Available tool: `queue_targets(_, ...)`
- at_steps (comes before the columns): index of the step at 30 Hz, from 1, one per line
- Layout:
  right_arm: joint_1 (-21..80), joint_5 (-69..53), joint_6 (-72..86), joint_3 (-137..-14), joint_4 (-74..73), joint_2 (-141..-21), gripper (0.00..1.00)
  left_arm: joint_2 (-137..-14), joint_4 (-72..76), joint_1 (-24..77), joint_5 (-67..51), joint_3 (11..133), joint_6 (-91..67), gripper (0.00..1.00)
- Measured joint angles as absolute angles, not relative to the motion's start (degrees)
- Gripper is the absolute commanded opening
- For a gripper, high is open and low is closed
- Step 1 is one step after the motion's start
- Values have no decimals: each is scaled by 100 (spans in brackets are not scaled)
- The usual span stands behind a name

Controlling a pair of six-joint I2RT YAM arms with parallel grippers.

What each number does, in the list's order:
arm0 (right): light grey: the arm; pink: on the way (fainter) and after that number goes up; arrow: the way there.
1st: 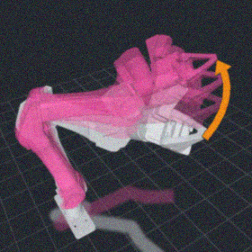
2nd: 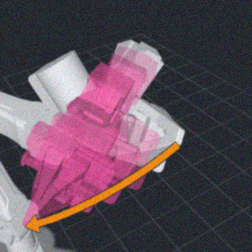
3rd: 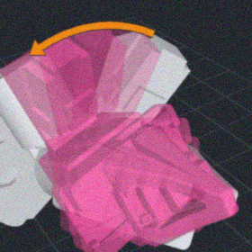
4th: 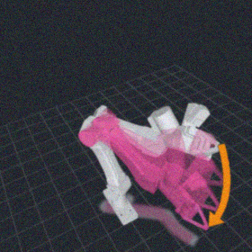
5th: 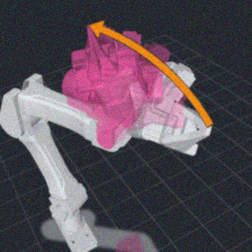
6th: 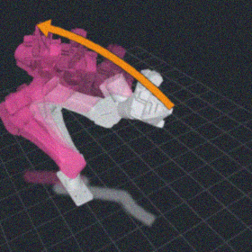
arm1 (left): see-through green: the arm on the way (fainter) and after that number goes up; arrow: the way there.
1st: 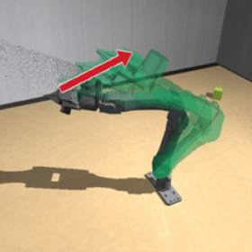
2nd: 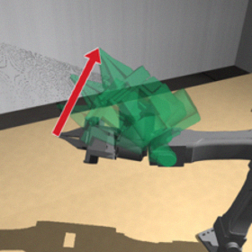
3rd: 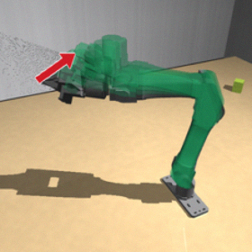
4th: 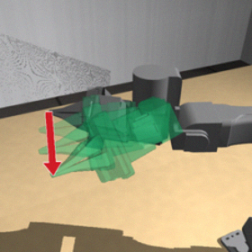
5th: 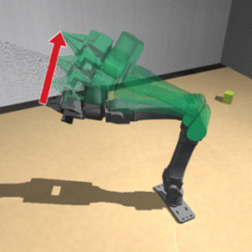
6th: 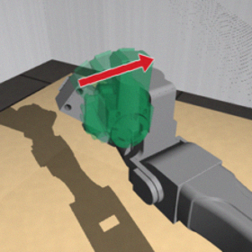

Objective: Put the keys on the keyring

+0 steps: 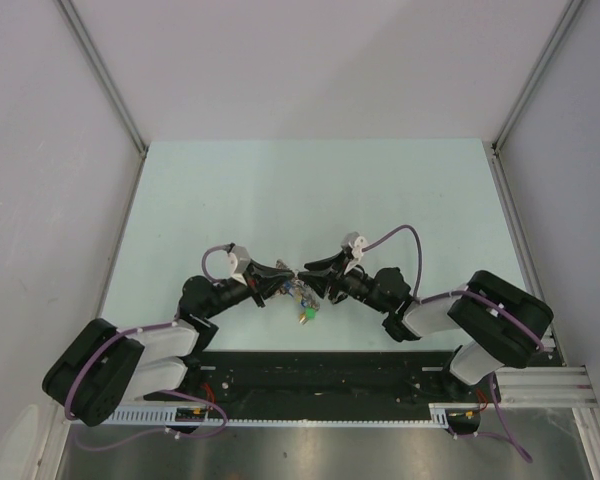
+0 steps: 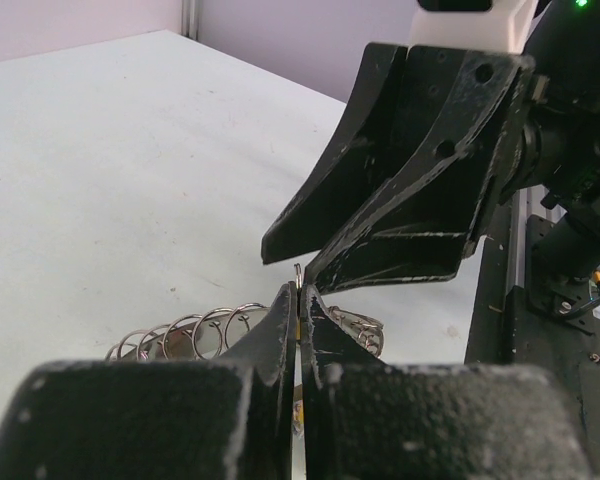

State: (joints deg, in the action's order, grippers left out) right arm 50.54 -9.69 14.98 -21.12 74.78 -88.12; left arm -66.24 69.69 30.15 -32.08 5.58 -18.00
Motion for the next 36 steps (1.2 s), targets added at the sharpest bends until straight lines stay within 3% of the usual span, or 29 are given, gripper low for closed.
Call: queue_targets(36,5076,-987,1734,-2132,7441,-9030,39,-6554,6858,3050,-3127,556,-1754,0)
